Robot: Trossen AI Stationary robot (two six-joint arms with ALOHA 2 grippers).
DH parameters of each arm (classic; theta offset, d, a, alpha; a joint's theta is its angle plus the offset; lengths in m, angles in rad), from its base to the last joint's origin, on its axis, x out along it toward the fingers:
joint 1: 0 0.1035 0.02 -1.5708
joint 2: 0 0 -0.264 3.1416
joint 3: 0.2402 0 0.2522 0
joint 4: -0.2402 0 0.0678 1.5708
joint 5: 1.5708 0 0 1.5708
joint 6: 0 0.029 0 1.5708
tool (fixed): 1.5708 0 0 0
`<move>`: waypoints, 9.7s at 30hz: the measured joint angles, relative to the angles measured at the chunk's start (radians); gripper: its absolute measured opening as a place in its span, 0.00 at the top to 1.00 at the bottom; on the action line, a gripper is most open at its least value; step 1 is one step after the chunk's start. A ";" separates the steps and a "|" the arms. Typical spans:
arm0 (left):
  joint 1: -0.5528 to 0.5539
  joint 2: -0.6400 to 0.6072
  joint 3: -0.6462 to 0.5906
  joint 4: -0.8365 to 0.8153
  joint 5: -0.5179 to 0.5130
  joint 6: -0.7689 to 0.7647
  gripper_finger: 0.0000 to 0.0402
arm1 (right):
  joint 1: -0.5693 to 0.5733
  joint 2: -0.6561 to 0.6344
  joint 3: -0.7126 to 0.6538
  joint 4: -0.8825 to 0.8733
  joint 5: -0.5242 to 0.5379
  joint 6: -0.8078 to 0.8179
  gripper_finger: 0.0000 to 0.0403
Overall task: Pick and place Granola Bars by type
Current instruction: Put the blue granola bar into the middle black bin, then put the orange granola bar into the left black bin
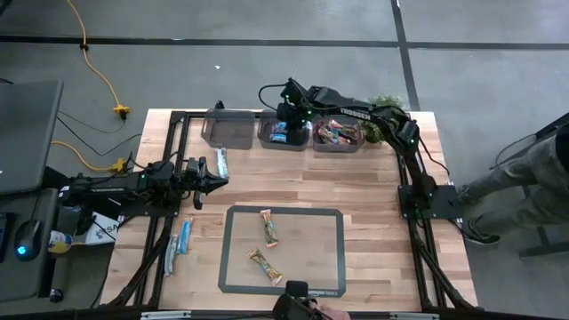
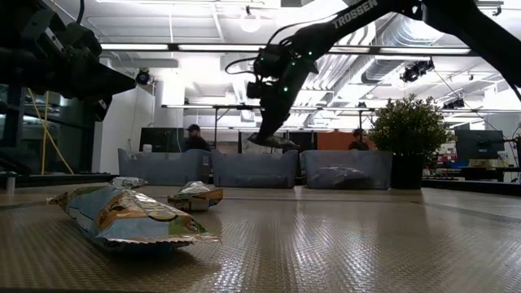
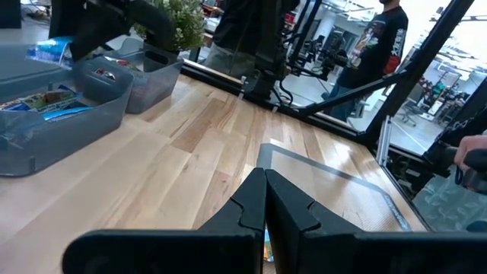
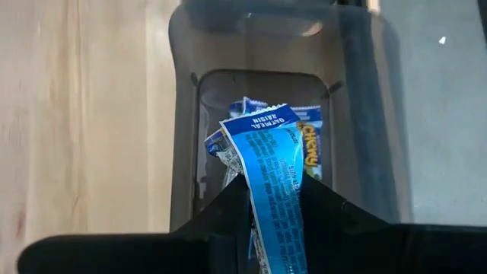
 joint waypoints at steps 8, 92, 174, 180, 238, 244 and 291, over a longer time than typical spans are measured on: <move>0.000 0.000 0.000 0.000 -0.002 0.000 1.00 | 0.005 0.036 0.000 0.025 -0.023 0.023 0.82; 0.000 0.000 0.000 0.000 0.001 0.000 1.00 | 0.321 -0.374 0.000 -0.022 -0.327 0.525 0.53; 0.000 -0.001 0.068 0.018 -0.014 0.015 1.00 | 0.500 -2.077 -1.828 0.877 0.331 1.008 0.65; 0.000 -0.001 0.086 0.010 -0.022 0.028 1.00 | 0.500 -2.077 -1.829 0.877 0.311 1.007 0.65; 0.000 0.000 0.165 -0.095 -0.025 0.132 1.00 | 0.502 -2.048 -1.874 0.758 0.166 0.455 0.98; 0.000 0.000 0.417 -0.358 -0.075 0.185 1.00 | 0.502 -2.048 -1.874 0.767 0.216 0.453 0.99; 0.001 1.030 1.226 -1.437 -0.291 -1.012 1.00 | 0.502 -2.047 -1.874 0.770 0.201 0.460 0.98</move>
